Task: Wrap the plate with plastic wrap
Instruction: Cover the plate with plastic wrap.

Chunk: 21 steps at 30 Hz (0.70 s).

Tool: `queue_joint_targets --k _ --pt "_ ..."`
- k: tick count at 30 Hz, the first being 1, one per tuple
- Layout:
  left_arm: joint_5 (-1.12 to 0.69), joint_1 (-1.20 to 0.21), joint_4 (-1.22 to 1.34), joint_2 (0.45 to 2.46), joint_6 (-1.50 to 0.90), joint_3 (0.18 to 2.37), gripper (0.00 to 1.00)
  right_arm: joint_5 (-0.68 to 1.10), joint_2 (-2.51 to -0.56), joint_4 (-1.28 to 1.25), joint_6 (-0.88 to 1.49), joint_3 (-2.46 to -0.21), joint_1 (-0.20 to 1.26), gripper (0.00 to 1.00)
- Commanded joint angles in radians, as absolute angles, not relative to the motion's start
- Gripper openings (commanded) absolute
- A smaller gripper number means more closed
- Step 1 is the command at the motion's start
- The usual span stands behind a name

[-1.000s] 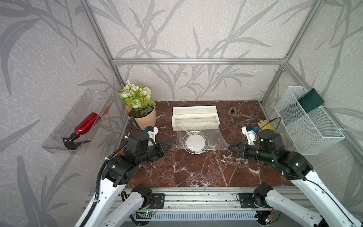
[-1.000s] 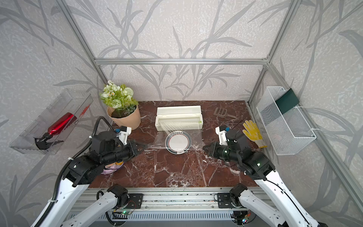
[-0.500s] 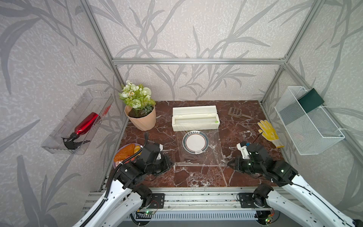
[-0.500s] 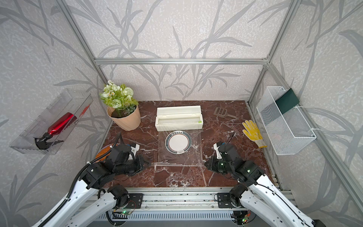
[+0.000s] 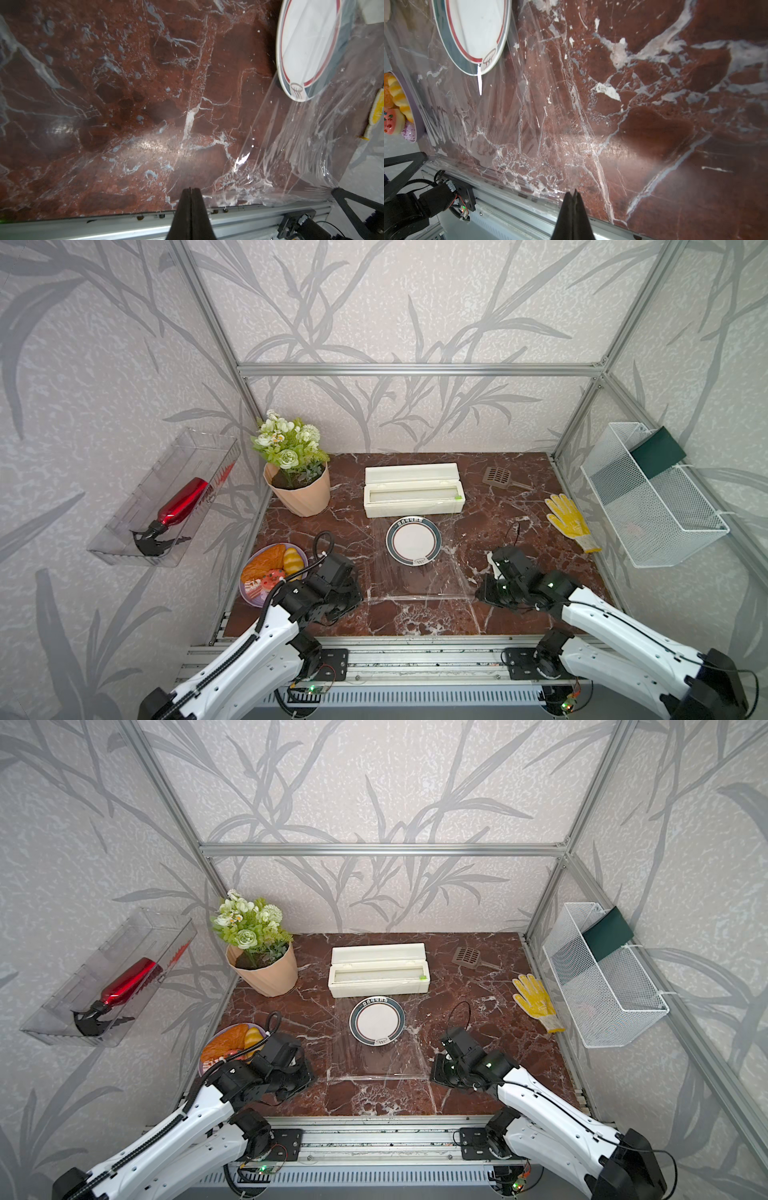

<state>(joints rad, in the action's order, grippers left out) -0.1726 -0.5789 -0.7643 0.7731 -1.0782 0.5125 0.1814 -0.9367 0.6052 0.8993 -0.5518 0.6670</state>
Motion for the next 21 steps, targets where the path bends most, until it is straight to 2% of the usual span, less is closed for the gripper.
queue_joint_targets --k 1,21 --pt "-0.092 -0.58 -0.689 0.82 -1.099 0.496 0.0 0.125 -0.999 0.54 0.872 -0.548 0.669 0.0" --pt "0.077 -0.571 -0.463 1.192 -1.067 0.563 0.0 -0.002 -1.45 0.466 0.749 -0.78 0.666 0.0"
